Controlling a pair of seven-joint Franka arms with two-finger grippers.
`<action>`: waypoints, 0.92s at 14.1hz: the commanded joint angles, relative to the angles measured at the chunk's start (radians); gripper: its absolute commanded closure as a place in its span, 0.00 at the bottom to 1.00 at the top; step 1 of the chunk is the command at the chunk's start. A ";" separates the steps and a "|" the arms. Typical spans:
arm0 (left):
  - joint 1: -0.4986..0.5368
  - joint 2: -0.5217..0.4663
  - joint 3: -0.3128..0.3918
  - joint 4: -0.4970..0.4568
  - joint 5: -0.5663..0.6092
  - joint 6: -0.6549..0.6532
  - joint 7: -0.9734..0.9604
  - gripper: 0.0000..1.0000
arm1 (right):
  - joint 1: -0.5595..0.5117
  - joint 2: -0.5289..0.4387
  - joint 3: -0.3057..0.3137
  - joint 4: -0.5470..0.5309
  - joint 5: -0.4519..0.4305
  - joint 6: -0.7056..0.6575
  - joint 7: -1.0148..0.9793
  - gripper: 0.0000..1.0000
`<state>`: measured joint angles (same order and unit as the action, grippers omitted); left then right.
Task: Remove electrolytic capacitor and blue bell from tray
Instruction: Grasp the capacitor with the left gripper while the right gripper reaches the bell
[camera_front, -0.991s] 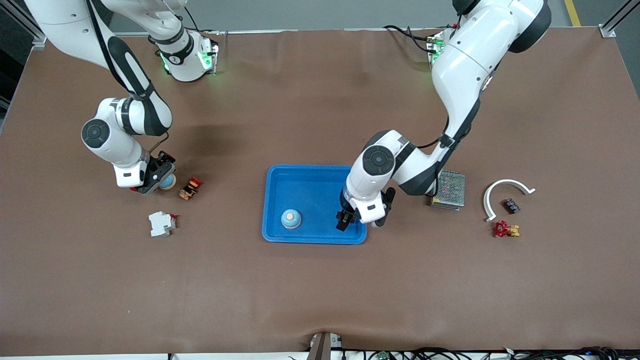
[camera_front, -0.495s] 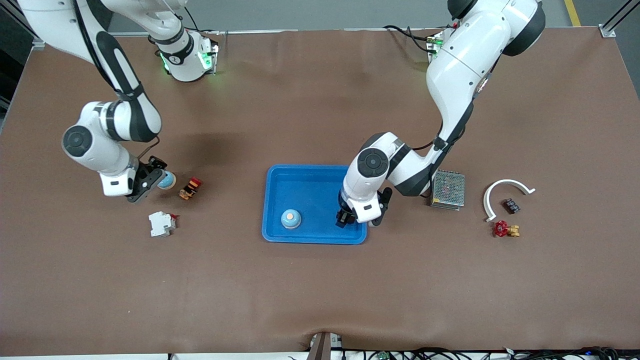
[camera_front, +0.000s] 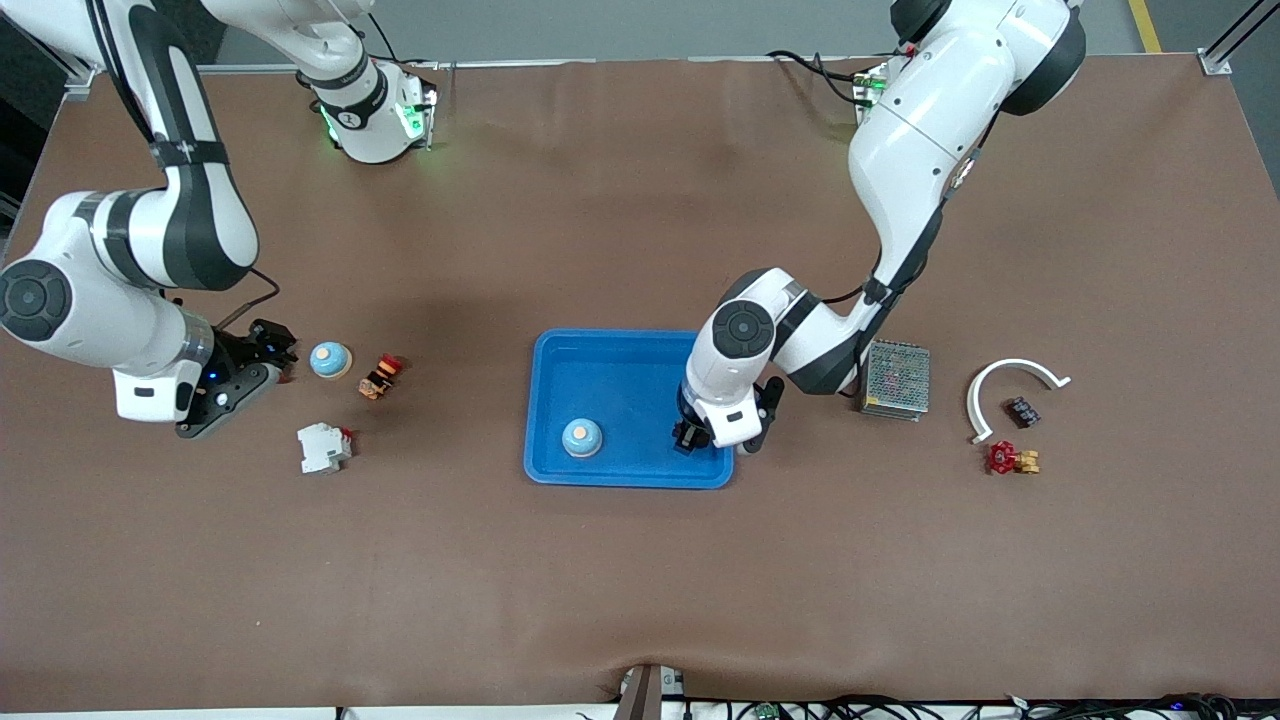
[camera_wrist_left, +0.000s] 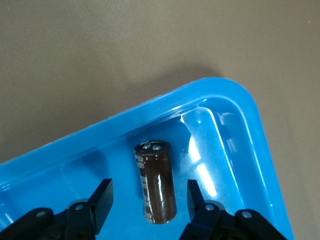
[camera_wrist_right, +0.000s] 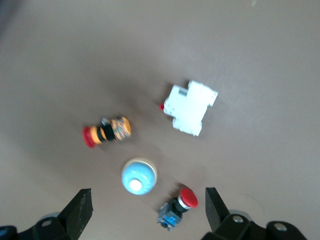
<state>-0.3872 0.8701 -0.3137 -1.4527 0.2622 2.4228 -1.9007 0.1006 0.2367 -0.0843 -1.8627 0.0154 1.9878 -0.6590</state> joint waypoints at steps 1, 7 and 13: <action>-0.013 0.026 0.013 0.038 0.000 0.016 0.002 0.38 | 0.062 0.010 0.002 0.107 -0.002 -0.089 0.199 0.00; -0.018 0.049 0.015 0.063 0.003 0.019 0.005 0.89 | 0.247 0.018 0.003 0.177 0.017 -0.092 0.744 0.00; -0.015 0.018 0.018 0.063 0.025 0.005 0.012 1.00 | 0.358 0.067 0.002 0.221 0.087 0.017 1.163 0.00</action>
<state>-0.3907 0.8996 -0.3090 -1.4107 0.2668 2.4326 -1.8951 0.4258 0.2585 -0.0739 -1.6729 0.0830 1.9692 0.3794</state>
